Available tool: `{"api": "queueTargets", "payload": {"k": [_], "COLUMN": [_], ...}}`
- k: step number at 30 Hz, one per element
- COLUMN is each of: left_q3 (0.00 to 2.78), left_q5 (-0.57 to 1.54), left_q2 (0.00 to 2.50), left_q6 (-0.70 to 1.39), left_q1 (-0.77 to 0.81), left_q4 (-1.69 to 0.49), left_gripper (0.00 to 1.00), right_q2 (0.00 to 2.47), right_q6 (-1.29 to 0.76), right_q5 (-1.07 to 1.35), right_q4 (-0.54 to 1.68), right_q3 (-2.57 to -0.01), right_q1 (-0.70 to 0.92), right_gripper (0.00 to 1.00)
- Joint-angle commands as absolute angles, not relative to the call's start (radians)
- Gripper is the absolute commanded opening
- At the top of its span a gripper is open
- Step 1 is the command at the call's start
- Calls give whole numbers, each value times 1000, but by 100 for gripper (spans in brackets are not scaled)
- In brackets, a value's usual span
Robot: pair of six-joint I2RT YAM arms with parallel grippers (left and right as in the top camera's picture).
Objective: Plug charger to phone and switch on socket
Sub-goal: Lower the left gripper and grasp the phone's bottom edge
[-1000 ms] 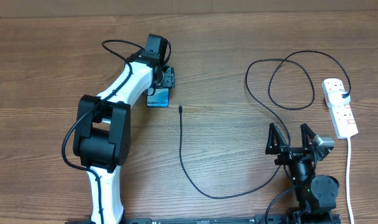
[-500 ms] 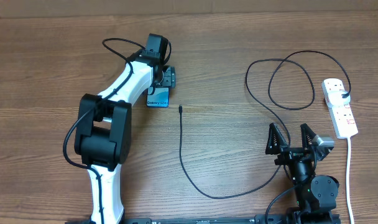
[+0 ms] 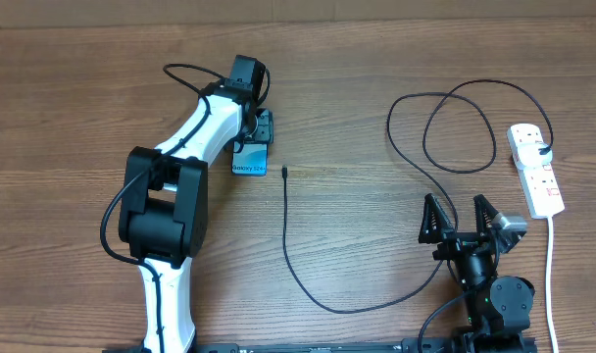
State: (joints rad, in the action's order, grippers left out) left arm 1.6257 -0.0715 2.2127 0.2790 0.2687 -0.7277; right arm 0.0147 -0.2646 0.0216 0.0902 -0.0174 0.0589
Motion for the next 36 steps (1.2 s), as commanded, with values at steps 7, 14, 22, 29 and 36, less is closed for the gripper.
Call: {"api": "queueTargets", "payload": {"k": [7, 14, 22, 29, 36], "left_q3": [1589, 1589, 1589, 1589, 1589], "left_q5": [-10, 4, 62, 90, 89], "left_q2": [2269, 2269, 2269, 2269, 2269], "left_q6": [288, 284, 216, 185, 207], "left_q1": [275, 276, 276, 275, 276], "left_q4": [-884, -931, -968, -963, -966], "left_gripper": [89, 97, 100, 98, 78], "right_q2": [4, 4, 4, 4, 4], "right_q6": [-260, -260, -260, -260, -260], "right_q5": [20, 20, 20, 20, 20], "right_q4": [84, 84, 84, 84, 84], "right_q3": [-8, -8, -8, -8, -8], "right_q1": [55, 55, 55, 55, 55], "right_gripper": [100, 100, 100, 100, 100]}}
